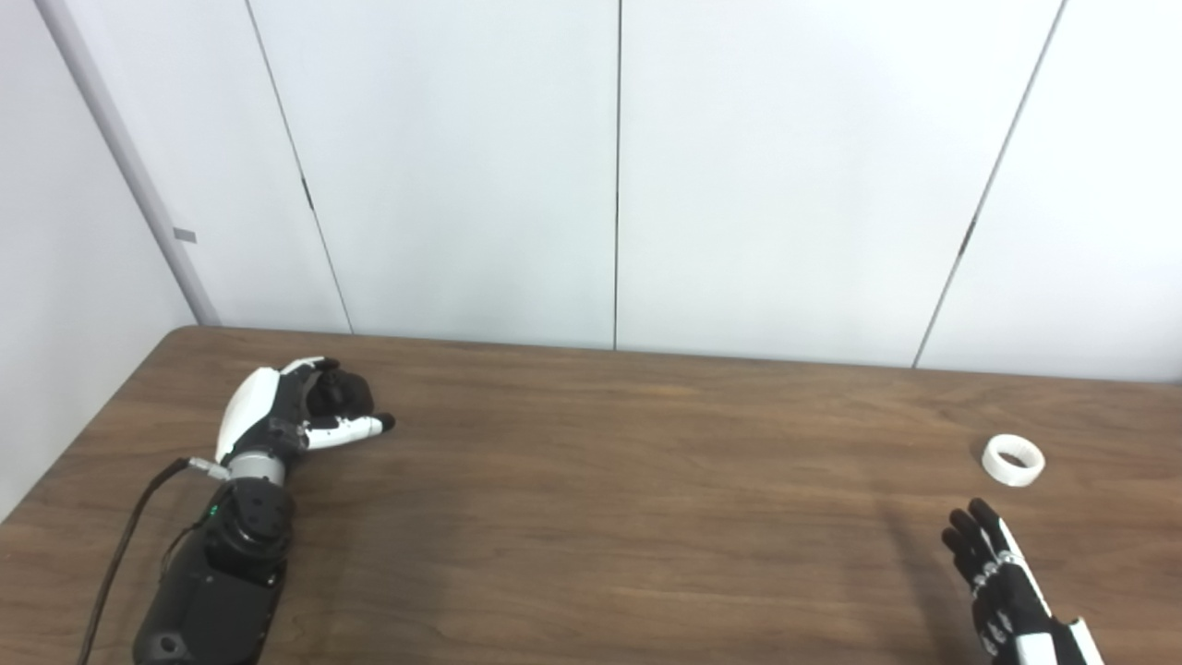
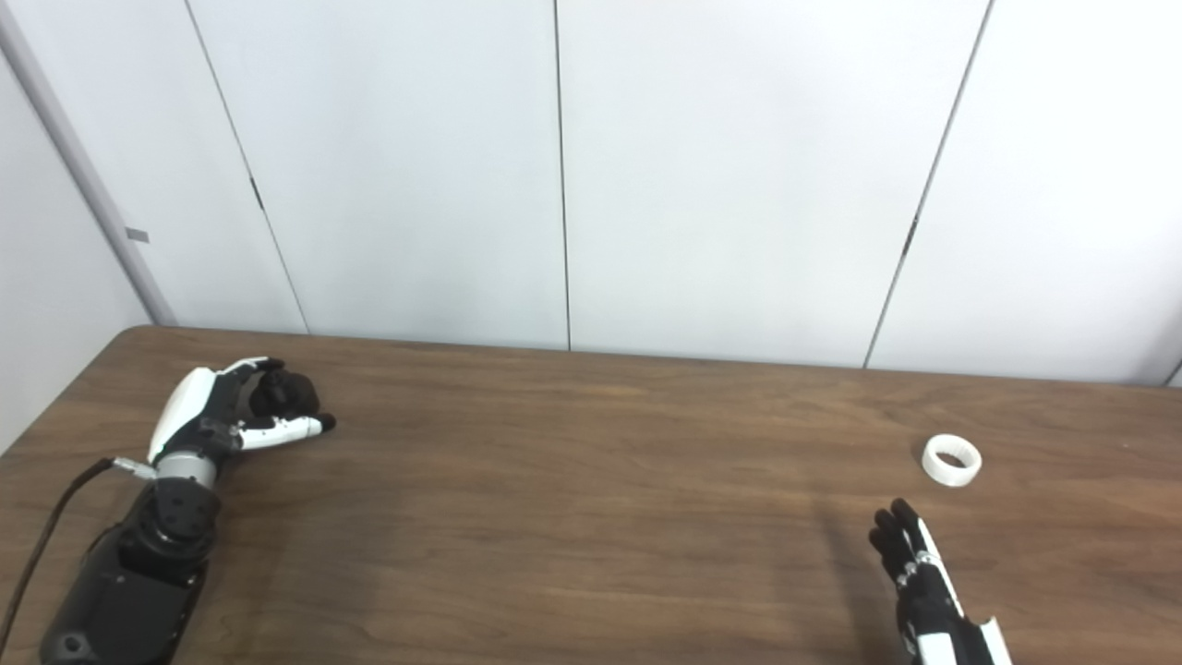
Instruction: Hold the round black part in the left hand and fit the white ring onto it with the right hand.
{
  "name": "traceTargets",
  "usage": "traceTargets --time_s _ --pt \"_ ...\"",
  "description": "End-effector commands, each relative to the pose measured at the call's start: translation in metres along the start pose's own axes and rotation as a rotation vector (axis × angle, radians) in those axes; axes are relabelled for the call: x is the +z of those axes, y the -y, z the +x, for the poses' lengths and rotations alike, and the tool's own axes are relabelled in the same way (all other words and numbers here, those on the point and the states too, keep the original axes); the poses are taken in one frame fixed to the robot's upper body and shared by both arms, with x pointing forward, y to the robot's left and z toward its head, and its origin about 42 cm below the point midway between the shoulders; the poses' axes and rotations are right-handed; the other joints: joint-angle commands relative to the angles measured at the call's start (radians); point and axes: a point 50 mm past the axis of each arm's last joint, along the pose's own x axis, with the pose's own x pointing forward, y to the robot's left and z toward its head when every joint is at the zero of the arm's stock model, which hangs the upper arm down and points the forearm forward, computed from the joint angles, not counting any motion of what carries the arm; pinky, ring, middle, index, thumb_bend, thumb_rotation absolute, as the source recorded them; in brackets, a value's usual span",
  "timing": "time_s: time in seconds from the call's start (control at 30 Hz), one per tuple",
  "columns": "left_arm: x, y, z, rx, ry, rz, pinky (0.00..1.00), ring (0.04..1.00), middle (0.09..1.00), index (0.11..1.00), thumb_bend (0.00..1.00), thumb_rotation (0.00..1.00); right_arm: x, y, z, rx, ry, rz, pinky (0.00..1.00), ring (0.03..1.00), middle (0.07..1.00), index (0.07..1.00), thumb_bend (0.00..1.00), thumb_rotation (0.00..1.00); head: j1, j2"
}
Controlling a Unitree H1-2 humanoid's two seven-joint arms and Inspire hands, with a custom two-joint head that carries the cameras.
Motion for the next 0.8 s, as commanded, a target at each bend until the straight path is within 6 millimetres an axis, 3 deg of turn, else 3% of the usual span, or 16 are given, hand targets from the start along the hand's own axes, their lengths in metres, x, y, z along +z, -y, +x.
traceTargets --time_s 0.0,0.37,0.77 --pt "0.028 -0.050 0.023 0.136 0.066 0.081 1.00 1.000 0.945 0.835 0.89 0.30 -0.027 -0.008 -0.070 -0.023 -0.201 0.039 1.00 0.945 0.958 0.969 0.60 0.98 0.000 0.001" --pt "0.031 -0.058 0.032 0.152 0.043 0.222 1.00 1.000 0.939 0.819 0.89 0.29 -0.028 -0.006 -0.071 -0.023 -0.200 0.039 1.00 0.942 0.955 0.966 0.60 0.99 0.005 -0.002" --pt "0.030 -0.068 0.035 0.159 0.041 0.230 1.00 0.997 0.937 0.823 0.87 0.28 -0.027 -0.005 -0.071 -0.023 -0.202 0.040 1.00 0.939 0.954 0.971 0.57 0.99 0.010 0.000"
